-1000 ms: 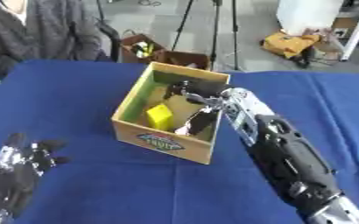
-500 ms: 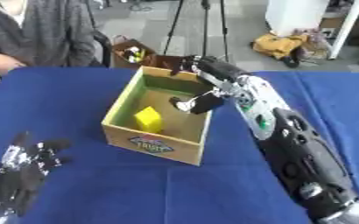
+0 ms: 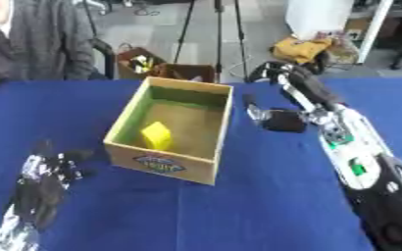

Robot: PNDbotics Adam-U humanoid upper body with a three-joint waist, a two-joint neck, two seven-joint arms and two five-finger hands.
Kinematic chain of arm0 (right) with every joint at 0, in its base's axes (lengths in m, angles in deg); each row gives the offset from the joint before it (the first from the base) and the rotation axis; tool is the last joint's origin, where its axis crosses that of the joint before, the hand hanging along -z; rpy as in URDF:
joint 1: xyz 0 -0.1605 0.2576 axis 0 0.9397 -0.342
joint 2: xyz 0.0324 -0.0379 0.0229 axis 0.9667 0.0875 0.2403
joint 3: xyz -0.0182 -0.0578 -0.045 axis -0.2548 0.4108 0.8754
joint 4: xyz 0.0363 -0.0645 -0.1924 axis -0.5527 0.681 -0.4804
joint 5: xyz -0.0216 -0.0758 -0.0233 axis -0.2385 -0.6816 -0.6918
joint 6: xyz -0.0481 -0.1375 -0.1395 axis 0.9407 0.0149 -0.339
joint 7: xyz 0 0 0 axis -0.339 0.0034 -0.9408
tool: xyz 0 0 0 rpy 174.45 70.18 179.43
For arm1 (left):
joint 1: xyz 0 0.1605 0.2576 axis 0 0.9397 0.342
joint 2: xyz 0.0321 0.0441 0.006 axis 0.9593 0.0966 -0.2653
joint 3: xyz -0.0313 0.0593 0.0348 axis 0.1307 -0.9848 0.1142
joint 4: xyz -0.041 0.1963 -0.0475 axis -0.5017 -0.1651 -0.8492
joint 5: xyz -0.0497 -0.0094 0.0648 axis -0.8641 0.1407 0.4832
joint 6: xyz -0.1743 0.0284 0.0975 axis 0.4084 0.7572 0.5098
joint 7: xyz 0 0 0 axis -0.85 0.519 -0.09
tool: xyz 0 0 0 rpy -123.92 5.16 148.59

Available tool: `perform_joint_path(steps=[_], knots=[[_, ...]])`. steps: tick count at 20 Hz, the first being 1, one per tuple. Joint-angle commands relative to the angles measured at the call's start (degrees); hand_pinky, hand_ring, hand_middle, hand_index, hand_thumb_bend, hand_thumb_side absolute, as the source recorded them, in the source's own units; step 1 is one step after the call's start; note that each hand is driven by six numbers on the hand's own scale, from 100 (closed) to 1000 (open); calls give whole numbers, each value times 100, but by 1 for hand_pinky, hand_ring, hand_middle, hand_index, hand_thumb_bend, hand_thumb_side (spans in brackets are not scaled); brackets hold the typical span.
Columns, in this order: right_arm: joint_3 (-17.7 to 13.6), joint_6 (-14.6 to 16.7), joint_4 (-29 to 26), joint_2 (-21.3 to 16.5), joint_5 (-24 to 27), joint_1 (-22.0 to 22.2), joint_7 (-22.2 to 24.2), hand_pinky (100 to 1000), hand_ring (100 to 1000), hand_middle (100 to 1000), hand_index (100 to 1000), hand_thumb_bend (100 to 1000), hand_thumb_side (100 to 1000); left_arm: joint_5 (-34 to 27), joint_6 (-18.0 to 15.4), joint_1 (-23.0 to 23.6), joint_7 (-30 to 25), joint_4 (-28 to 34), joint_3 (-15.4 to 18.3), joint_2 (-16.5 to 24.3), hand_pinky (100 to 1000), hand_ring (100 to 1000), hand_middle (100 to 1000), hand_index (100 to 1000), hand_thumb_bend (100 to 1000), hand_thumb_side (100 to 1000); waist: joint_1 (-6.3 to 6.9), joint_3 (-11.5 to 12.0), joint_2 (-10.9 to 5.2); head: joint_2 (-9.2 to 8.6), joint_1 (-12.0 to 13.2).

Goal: Pick up objects on the table and place them in the box.

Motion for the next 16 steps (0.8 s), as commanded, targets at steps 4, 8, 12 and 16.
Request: perform_joint_path(steps=[4,8,12,16], knots=[[-328,-491,-538,-56,549,594,-522,672,860,718,746,100,805,3,-27,-80,113,113,134,152,727,889,699,650,355,1000,22,-123,-18,-25,122],[-431,-818,-765,127,875,1124,-848,668,857,710,741,100,832,11,-35,-85,148,117,165,148,727,889,699,650,352,1000,52,-193,30,25,154],[-447,-1131,-1172,313,1213,1675,-1149,663,848,695,736,100,847,17,-27,-71,128,104,140,118,727,889,698,650,351,1000,67,-199,32,138,97],[-410,-1242,-1629,409,1570,2255,-1261,658,839,678,730,100,859,25,-23,-39,103,89,118,100,727,888,698,650,349,1000,84,-212,27,242,49]])
